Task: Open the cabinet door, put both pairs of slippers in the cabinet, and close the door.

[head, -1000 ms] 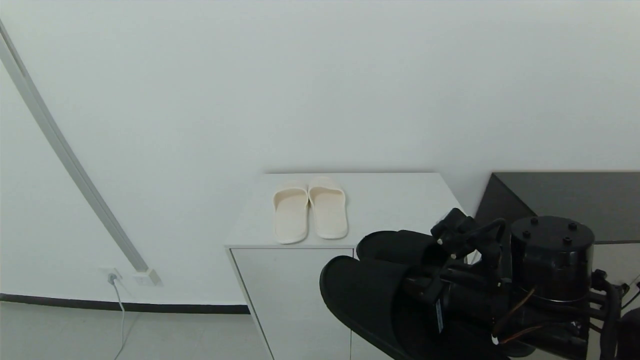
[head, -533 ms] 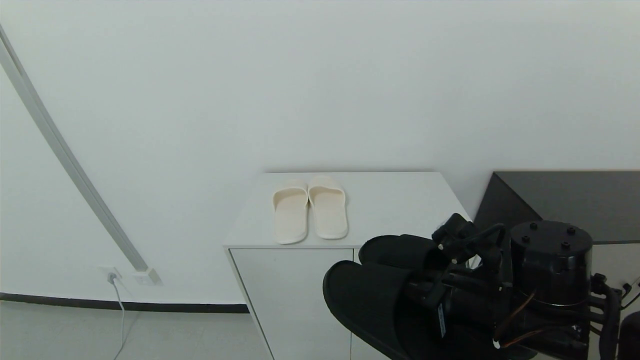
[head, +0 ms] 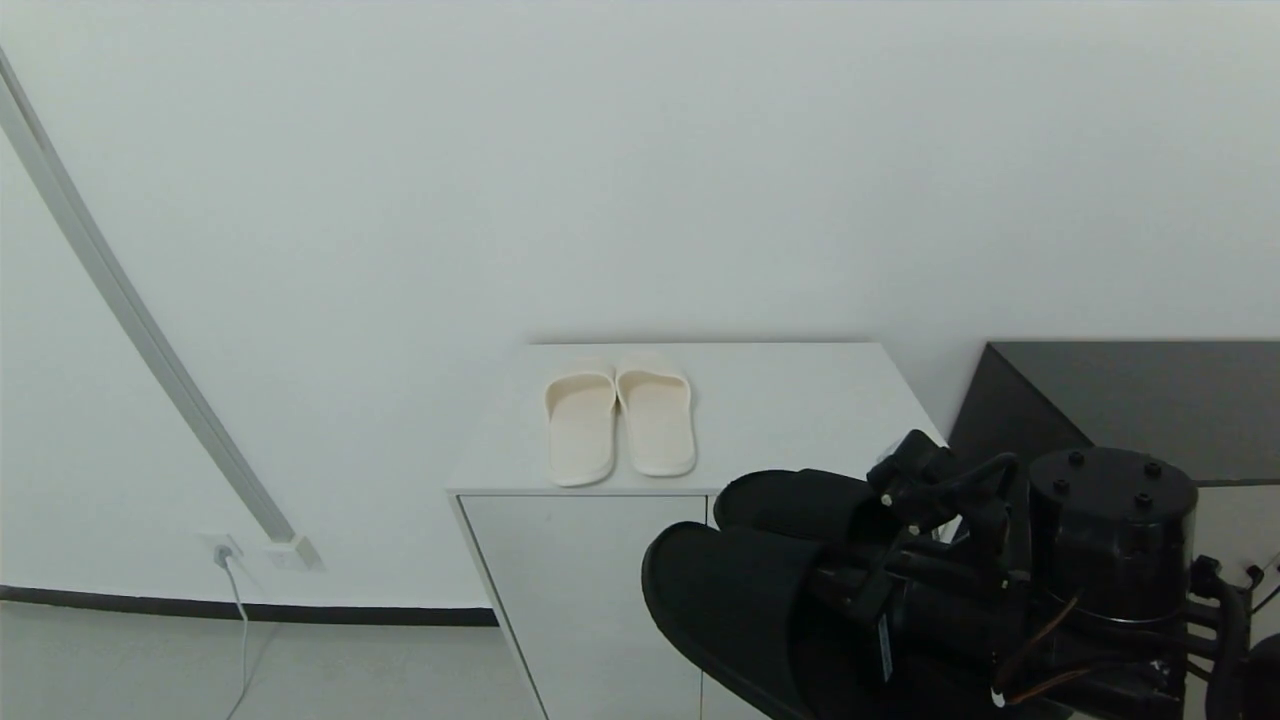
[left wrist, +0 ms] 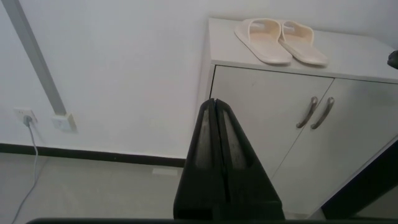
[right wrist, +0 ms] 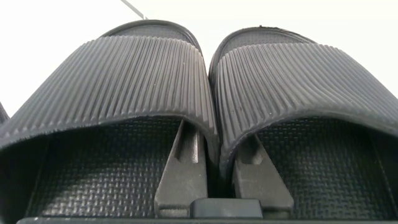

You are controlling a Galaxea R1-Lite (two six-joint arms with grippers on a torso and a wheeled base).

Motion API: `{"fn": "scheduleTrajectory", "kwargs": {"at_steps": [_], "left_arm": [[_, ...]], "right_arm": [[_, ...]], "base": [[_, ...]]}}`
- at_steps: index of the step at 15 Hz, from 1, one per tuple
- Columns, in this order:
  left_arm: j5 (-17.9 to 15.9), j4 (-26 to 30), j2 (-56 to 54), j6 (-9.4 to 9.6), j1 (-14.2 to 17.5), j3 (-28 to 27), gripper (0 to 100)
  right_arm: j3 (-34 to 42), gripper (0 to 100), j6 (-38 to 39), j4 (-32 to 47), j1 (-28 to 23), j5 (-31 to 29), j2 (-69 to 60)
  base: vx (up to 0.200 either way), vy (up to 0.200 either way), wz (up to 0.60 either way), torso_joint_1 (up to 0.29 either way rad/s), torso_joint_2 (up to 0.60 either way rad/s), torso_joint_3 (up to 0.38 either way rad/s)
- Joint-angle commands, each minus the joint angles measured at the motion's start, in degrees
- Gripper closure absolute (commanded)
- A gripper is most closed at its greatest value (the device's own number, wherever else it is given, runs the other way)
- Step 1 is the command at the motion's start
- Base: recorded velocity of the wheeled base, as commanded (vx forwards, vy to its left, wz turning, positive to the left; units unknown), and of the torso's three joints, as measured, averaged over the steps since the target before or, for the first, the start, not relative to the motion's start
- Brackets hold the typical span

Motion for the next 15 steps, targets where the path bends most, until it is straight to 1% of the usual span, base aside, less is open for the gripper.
{"fn": "scheduleTrajectory", "kwargs": {"at_steps": [1,9,15], "left_arm": [[0.04,-0.01,0.07,-0.02,0.06,0.01,100],[0.04,-0.01,0.07,0.07,0.06,0.01,100],[0.13,-0.01,0.07,0.33,0.06,0.01,100]], "right_arm": [[0.42,100,-0.01,-0.16,0.17,-0.10,0.19],[0.86,100,-0.09,-0.25,0.87,-0.10,0.10],[1.39,100,-0.09,-0.34,1.66,-0.01,0.19]], "base": [[0.000,0.000,0.00,-0.134,0.31,0.178],[0.000,0.000,0.00,-0.165,0.37,0.207],[0.000,0.000,0.00,-0.225,0.54,0.306]]}}
